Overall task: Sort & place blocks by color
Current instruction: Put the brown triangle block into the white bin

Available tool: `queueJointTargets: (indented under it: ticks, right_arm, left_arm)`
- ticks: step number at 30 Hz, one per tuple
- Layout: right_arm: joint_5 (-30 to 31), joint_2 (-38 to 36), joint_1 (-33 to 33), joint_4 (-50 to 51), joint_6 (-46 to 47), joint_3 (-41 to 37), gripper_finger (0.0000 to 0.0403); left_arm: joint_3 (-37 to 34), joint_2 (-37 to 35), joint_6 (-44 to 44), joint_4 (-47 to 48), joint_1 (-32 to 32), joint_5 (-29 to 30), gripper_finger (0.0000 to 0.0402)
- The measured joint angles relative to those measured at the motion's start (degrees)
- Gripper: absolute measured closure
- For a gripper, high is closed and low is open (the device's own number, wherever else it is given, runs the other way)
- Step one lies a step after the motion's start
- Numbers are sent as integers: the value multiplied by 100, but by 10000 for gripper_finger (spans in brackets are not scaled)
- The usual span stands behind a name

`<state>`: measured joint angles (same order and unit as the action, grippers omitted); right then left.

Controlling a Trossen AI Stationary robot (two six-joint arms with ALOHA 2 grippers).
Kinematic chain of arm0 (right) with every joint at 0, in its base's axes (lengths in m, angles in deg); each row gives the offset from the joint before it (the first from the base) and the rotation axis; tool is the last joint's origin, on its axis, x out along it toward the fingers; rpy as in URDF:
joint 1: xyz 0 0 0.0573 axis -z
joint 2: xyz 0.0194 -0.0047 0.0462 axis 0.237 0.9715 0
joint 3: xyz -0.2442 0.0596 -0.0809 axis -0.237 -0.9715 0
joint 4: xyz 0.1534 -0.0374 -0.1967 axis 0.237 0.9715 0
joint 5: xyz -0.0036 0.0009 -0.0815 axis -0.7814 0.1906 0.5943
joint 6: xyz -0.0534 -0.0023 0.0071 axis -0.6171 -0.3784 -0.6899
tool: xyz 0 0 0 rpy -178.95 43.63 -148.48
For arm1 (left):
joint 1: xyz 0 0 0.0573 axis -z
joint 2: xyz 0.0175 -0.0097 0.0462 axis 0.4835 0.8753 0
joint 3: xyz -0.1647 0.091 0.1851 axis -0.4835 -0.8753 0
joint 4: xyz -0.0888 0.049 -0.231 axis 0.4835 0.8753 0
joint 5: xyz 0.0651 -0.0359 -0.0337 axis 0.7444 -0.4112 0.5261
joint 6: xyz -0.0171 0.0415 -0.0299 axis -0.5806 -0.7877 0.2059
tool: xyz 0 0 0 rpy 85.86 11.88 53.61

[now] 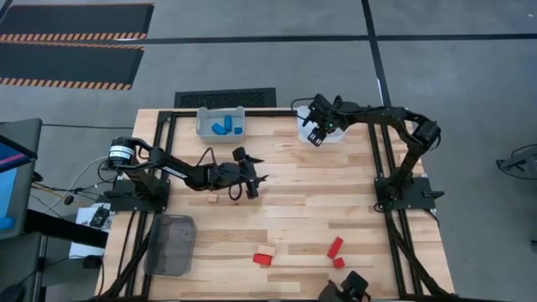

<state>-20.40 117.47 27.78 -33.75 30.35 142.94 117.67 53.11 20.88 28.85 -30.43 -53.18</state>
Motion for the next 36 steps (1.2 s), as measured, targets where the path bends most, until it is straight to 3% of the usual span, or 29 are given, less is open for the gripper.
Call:
queueJointTargets:
  ticks: [5,11,18,24,30,36]
  right_arm:
    - [-79,-82,-163,-49,0,5,179]
    - [-679,-611,-270,-451,191,7,179]
    - [-836,-1249,-567,-751,608,12,180]
    - [-937,-1219,-1414,-1176,935,9,184]
    - [-931,-1001,-2532,-1998,1062,9,191]
    - [-916,-509,-3301,-3141,1462,7,194]
  left_arm:
    - [-53,0,282,191,97,443,148]
    - [-260,-108,576,235,377,1127,148]
    - [-844,-941,983,241,796,1908,148]
    - [-1520,-2087,1411,230,1187,2555,148]
    - [-1981,-3107,1264,199,1767,3097,148]
    - [-2101,-3488,1095,173,2137,3536,148]
